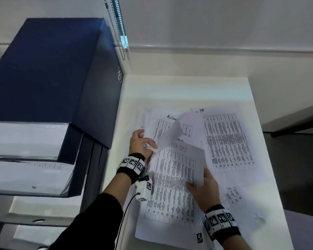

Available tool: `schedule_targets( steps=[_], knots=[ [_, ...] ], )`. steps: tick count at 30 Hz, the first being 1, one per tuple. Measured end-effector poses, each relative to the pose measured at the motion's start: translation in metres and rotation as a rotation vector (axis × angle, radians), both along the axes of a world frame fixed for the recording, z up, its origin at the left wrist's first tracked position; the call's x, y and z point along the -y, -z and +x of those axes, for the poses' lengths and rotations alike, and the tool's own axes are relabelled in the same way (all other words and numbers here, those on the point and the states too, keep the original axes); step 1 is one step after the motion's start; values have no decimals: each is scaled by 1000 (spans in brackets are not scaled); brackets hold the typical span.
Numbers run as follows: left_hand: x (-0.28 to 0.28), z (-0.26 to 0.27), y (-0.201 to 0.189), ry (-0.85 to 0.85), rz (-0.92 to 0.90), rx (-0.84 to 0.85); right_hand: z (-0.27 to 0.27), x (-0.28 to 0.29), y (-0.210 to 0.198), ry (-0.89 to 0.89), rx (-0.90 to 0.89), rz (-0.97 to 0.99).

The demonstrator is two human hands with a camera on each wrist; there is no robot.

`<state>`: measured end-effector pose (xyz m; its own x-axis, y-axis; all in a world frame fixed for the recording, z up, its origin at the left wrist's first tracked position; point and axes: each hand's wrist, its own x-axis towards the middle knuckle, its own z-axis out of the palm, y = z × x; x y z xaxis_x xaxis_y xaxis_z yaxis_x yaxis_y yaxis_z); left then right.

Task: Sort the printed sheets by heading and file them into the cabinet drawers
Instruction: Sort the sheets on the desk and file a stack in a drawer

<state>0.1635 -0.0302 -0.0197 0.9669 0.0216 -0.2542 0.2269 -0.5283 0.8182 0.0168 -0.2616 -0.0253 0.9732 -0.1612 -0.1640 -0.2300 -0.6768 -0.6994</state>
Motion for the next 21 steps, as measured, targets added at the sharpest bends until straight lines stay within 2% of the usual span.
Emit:
schedule_targets(
  steps=[4,9,12,17,19,21],
  knots=[
    [3,-2,-11,-14,11,41,0,0,-1,-9,-1,-9],
    [21,-27,-43,23,-155,50,2,-1,-10,17,2,25],
    [26,-40,-52,124,-202,80,4,0,-13,50,-36,52],
    [11,-47,-36,339,-7,118,3,-3,-17,83,-78,47],
    [8,-51,-26,298,61,68,3,-4,-22,90,-150,17],
    [2,-53,-18,140,222,-2,4,-4,-23,98,-200,20]
  ],
)
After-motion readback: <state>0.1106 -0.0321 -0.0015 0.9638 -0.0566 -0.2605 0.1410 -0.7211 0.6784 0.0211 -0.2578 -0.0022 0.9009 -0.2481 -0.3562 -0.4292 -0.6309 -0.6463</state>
